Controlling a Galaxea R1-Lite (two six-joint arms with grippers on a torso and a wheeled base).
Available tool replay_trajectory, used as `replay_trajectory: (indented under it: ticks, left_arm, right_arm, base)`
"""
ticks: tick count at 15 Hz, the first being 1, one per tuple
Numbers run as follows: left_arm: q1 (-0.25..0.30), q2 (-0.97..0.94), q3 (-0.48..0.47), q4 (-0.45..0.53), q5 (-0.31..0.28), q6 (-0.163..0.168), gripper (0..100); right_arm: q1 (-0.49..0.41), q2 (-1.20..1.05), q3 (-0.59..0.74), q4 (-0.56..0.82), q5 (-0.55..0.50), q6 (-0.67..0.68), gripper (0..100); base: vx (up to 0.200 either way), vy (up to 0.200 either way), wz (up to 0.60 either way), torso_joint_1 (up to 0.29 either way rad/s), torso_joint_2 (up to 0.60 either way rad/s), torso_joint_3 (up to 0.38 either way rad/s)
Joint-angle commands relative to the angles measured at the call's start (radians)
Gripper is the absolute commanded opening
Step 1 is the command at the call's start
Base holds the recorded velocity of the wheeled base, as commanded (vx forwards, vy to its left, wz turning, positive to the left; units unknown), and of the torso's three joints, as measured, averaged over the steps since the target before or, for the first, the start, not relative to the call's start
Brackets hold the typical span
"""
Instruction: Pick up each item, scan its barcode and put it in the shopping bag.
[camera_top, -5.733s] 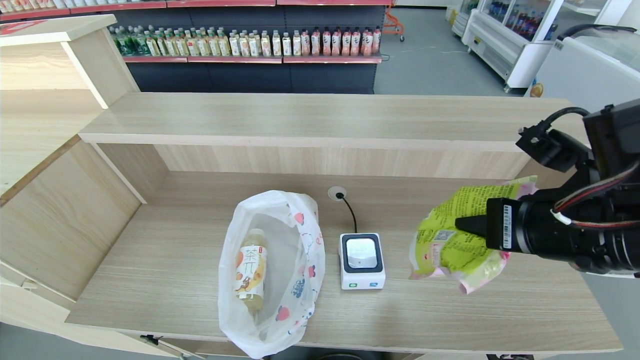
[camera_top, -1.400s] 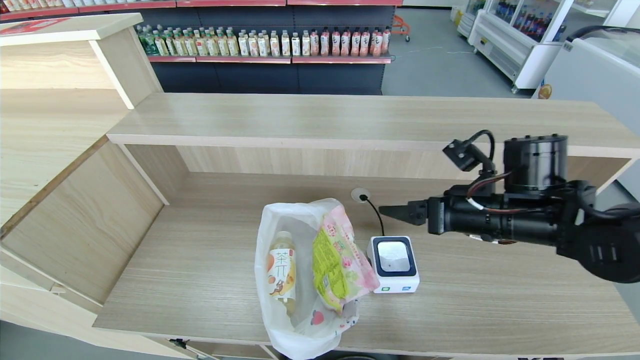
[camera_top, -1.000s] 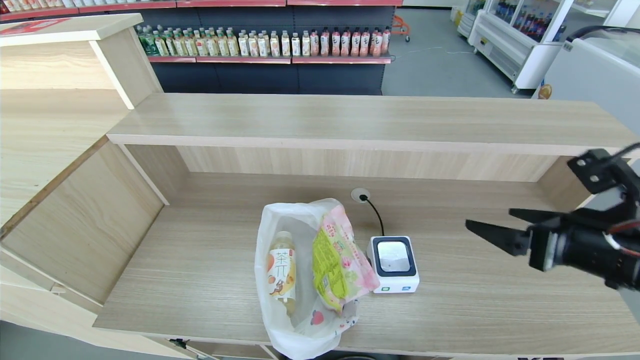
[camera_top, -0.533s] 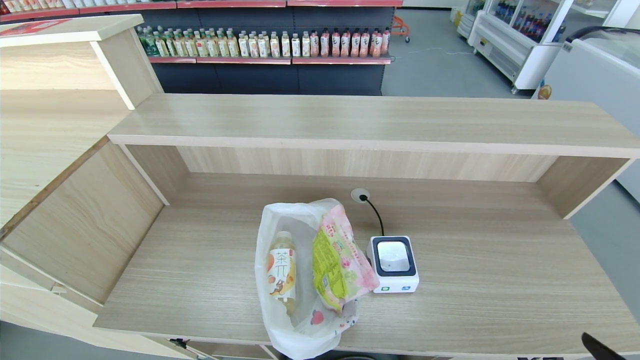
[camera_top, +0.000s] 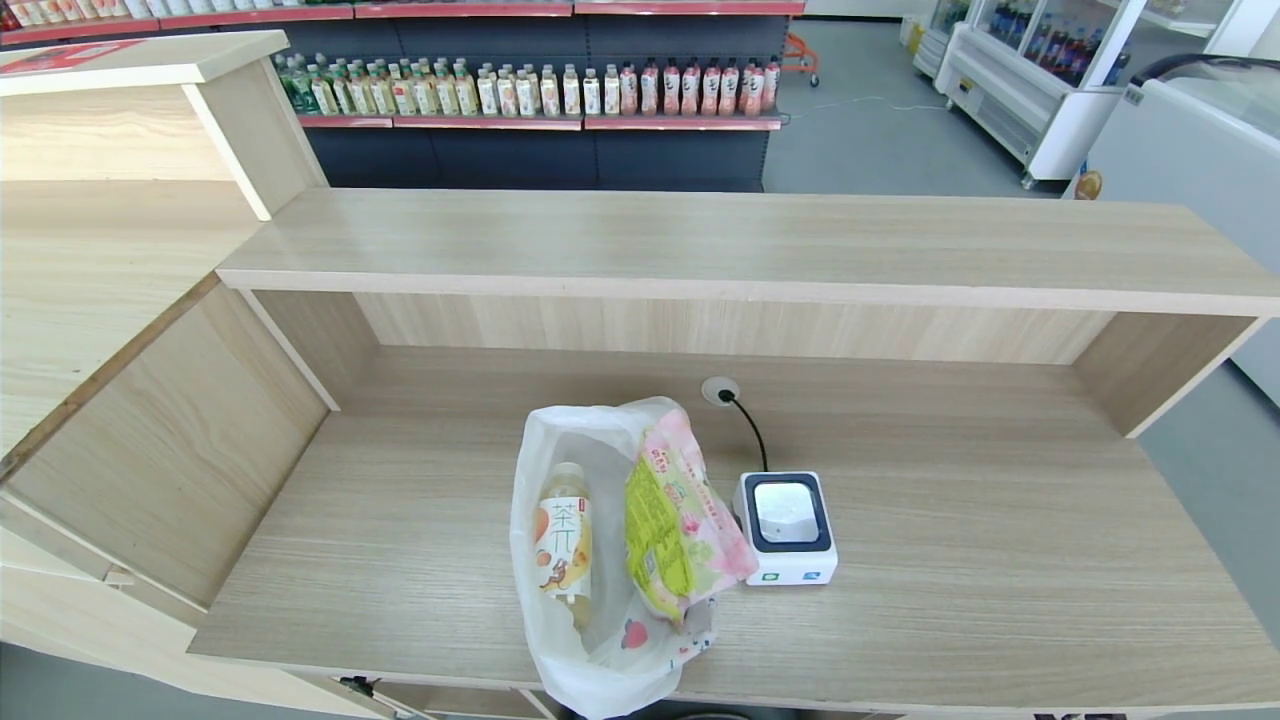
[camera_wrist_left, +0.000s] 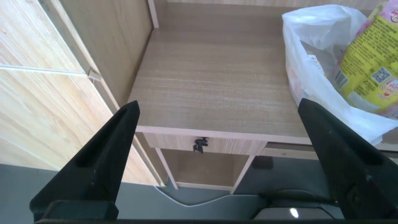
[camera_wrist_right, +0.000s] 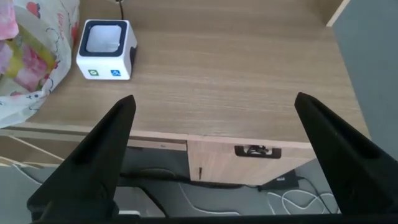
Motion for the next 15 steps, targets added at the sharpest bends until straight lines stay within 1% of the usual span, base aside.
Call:
replay_trajectory:
  ticks: [1,11,12,13,15]
  left_arm:
    - [0.000,0.000,0.002,0.000,0.000,0.000,100]
    - [0.000,0.000,0.000,0.000,0.000,0.000,100]
    - [0.000,0.000,0.000,0.000,0.000,-0.008,100]
    - [0.000,0.000,0.000,0.000,0.000,-0.002,100]
    - [0.000,0.000,0.000,0.000,0.000,-0.002,100]
  right_arm:
    - [-0.003,-0.029,0.002,0.003,0.001,0.001,100]
    - [-0.003,-0.029,0.002,0.003,0.001,0.005,100]
    - [-0.003,-0.029,0.002,0.003,0.001,0.005,100]
    - [-0.003,-0.029,0.002,0.003,0.001,0.005,100]
    - [-0.003,-0.029,0.002,0.003,0.001,0.005,100]
  base:
    - [0.000,0.000,0.00,0.000,0.00,0.000]
    - [0.000,0.000,0.00,0.000,0.00,0.000]
    - [0.000,0.000,0.00,0.000,0.00,0.000]
    - [0.000,-0.200,0.00,0.007,0.00,0.002]
    - [0.000,-0.200,0.00,0.002,0.01,0.005]
